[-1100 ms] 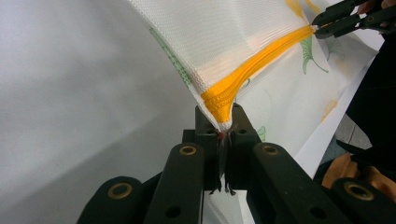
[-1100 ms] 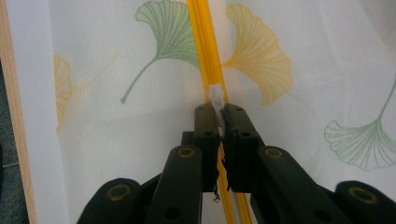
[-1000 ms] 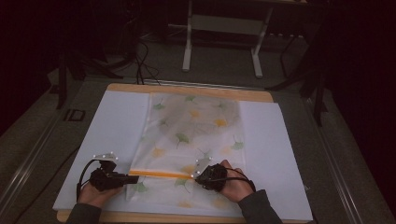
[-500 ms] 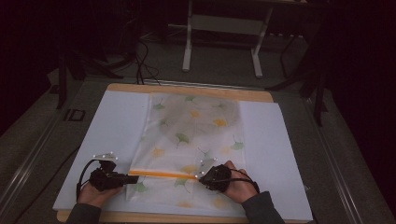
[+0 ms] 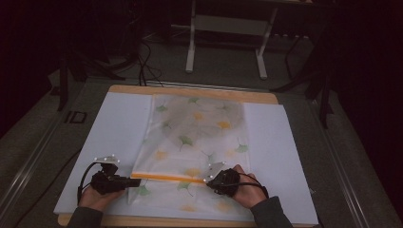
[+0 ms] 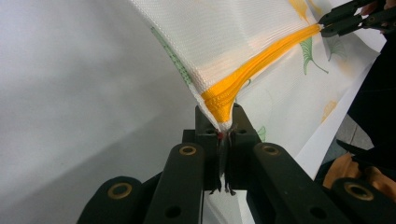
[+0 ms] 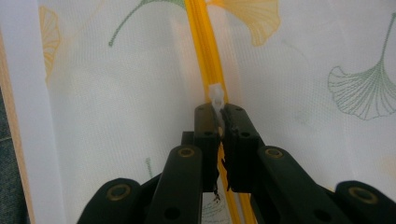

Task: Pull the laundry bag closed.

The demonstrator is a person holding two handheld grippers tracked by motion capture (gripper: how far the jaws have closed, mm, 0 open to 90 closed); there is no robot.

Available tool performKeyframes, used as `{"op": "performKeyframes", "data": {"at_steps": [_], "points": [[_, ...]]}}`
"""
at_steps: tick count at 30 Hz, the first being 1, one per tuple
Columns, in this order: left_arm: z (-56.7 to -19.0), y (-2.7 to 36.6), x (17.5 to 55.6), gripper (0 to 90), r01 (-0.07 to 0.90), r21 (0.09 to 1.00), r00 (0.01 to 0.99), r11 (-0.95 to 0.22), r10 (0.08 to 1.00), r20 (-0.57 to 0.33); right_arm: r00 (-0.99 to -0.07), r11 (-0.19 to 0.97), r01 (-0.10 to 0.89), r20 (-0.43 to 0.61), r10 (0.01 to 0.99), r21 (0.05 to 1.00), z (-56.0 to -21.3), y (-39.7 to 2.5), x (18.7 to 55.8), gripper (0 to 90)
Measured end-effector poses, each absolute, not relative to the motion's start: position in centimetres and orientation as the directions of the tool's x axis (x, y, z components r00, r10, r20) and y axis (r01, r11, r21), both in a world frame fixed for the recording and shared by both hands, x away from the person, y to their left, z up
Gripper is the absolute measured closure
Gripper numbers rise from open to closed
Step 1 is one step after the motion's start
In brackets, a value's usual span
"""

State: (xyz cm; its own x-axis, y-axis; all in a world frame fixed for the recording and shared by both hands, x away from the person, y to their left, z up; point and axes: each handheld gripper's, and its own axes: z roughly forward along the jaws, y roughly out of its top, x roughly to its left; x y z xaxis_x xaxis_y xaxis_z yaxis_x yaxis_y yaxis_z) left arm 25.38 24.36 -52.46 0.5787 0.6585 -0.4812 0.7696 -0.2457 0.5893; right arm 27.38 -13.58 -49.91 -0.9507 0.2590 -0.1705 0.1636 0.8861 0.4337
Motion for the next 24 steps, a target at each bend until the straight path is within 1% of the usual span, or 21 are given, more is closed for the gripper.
{"op": "performKeyframes", "data": {"at_steps": [17, 24], "points": [[-52.4, 24.5, 25.4, 86.7, 0.77, 0.59, 0.575, -0.241, 0.663, -0.479, -0.944, 0.888, 0.184, -0.175, 0.279, 0.422, -50.1, -15.3, 27.5, 85.0], [-52.5, 24.7, 25.4, 86.7, 0.772, 0.59, 0.572, -0.238, 0.665, -0.48, -0.943, 0.896, 0.192, -0.178, 0.281, 0.399, -50.1, -15.9, 27.5, 85.0]]}}
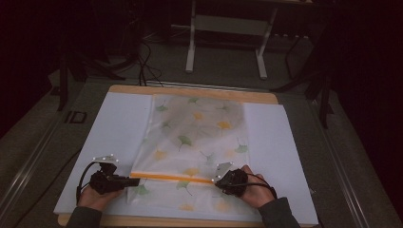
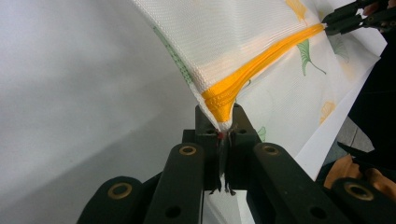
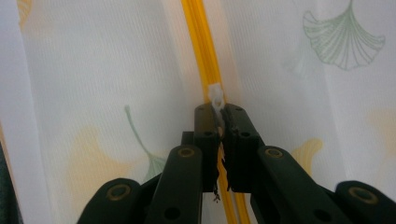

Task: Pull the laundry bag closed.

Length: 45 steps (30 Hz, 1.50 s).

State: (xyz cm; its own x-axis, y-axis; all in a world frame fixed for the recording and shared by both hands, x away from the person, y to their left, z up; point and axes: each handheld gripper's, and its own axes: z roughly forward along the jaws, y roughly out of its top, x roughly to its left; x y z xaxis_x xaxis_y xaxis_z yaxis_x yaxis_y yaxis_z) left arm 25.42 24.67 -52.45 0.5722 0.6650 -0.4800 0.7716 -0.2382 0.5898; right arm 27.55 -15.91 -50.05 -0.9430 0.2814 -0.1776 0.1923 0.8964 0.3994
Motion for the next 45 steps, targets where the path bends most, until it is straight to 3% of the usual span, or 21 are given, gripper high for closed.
{"op": "performKeyframes", "data": {"at_steps": [45], "points": [[-52.5, 24.7, 25.4, 86.7, 0.773, 0.589, 0.571, -0.236, 0.663, -0.484, -0.904, 0.881, 0.315, -0.17, 0.391, 0.352, -50.0, -24.1, 26.9, 85.0]]}}
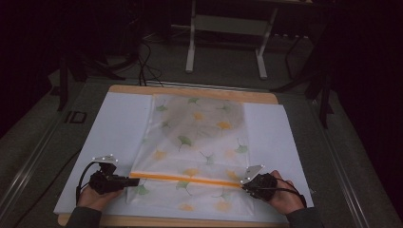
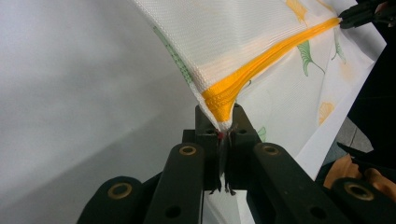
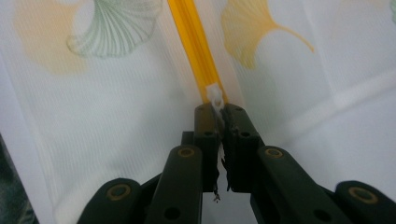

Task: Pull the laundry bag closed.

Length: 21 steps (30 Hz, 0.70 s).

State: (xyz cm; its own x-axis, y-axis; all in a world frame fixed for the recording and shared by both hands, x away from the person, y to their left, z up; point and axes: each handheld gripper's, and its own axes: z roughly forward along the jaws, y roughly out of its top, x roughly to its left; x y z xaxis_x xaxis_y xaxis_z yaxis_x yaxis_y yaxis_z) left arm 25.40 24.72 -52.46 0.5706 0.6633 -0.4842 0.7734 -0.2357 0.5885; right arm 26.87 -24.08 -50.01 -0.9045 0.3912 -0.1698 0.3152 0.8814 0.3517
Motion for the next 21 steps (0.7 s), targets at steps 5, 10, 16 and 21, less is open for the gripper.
{"op": "performKeyframes", "data": {"at_steps": [5, 10, 16, 21], "points": [[-52.43, 24.74, 25.45, 86.6, 0.772, 0.588, 0.576, -0.241, 0.657, -0.487, -0.899, 0.875, 0.33, -0.164, 0.406, 0.355, -49.67, -25.02, 26.76, 85.0], [-52.45, 24.67, 25.43, 86.6, 0.773, 0.586, 0.576, -0.244, 0.657, -0.486, -0.901, 0.88, 0.326, -0.168, 0.4, 0.345, -49.65, -25.02, 26.7, 85.0], [-52.53, 24.52, 25.41, 86.4, 0.773, 0.582, 0.58, -0.255, 0.656, -0.483, -0.896, 0.879, 0.329, -0.182, 0.406, 0.345, -49.42, -25.0, 26.77, 85.0], [-52.51, 24.36, 25.27, 84.5, 0.766, 0.576, 0.595, -0.285, 0.652, -0.469, -0.899, 0.875, 0.332, -0.162, 0.406, 0.351, -49.82, -24.81, 26.78, 84.0]]}}
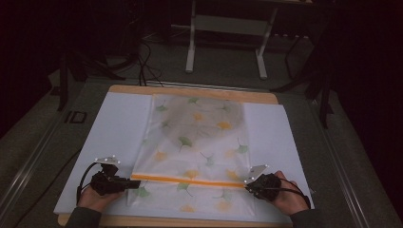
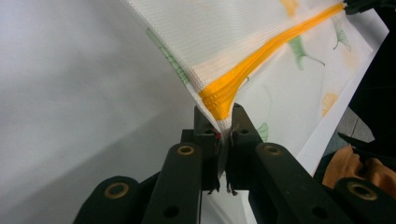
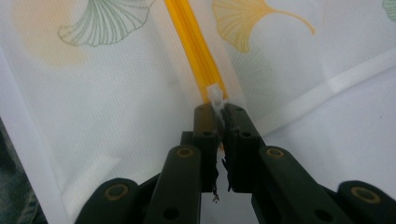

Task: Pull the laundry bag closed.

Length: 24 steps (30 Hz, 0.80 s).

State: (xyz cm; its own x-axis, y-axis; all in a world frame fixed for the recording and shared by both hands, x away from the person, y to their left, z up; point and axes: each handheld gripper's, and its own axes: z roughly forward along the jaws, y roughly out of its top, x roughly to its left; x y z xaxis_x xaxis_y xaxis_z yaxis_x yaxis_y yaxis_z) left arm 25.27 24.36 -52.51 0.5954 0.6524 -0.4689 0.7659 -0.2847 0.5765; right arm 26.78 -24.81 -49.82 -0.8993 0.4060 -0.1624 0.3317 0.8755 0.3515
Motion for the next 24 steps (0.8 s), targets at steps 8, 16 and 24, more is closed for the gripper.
{"op": "performKeyframes", "data": {"at_steps": [8, 16, 24], "points": [[-52.1, 25.0, 24.9, 68.9, 0.748, 0.599, 0.606, -0.284, 0.661, -0.444, -0.894, 0.86, 0.349, -0.142, 0.425, 0.372, -49.9, -25.2, 26.9, 84.0], [-51.4, 26.2, 24.6, 66.3, 0.735, 0.635, 0.588, -0.236, 0.688, -0.425, -0.886, 0.827, 0.376, -0.098, 0.453, 0.418, -49.5, -25.9, 26.8, 75.9], [-50.5, 26.6, 24.2, 65.2, 0.683, 0.706, 0.556, -0.19, 0.761, -0.333, -0.852, 0.721, 0.405, -0.054, 0.521, 0.562, -48.3, -26.7, 27.0, 66.0]]}}
